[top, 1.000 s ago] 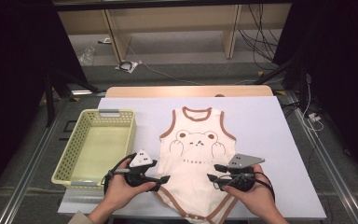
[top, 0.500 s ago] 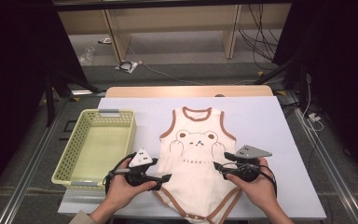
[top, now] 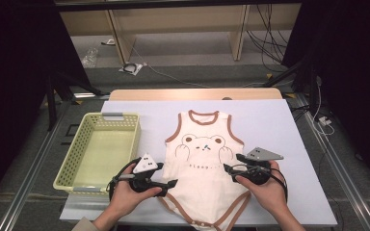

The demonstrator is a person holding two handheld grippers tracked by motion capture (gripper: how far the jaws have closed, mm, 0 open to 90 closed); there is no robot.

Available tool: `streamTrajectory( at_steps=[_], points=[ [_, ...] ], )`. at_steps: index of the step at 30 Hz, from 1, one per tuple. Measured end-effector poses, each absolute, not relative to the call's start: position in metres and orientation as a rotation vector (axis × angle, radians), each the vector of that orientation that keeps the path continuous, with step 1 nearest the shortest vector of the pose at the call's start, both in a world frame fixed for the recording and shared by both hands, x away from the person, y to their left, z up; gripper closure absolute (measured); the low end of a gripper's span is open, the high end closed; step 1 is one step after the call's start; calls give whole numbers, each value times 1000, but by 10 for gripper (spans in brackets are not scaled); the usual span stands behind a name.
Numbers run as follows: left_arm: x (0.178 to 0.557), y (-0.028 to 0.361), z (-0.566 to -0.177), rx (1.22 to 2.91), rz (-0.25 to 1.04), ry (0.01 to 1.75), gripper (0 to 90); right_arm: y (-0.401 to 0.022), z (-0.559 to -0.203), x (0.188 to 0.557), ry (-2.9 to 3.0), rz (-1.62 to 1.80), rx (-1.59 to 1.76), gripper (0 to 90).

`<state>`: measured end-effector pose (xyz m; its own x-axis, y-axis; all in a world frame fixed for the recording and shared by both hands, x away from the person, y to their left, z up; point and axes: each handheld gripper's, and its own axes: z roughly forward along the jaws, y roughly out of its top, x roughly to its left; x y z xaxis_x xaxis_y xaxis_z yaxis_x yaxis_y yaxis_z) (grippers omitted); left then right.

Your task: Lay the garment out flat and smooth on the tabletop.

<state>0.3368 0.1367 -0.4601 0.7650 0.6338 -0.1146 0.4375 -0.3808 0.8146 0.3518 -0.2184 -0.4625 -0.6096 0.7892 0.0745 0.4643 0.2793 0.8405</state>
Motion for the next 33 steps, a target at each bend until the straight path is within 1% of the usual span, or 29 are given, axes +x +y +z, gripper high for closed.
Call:
streamTrajectory(
  at_steps=[14,16,33],
  points=[
    [336,136,-460,2036,289,793,202,-223,-460,354,2130,1294,1153,369],
    [336,136,-460,2037,291,795,203,-224,-459,354,2117,1294,1151,393],
    [332,135,-457,2027,324,792,202,-232,-457,351,2073,1296,1144,398]
  ],
)
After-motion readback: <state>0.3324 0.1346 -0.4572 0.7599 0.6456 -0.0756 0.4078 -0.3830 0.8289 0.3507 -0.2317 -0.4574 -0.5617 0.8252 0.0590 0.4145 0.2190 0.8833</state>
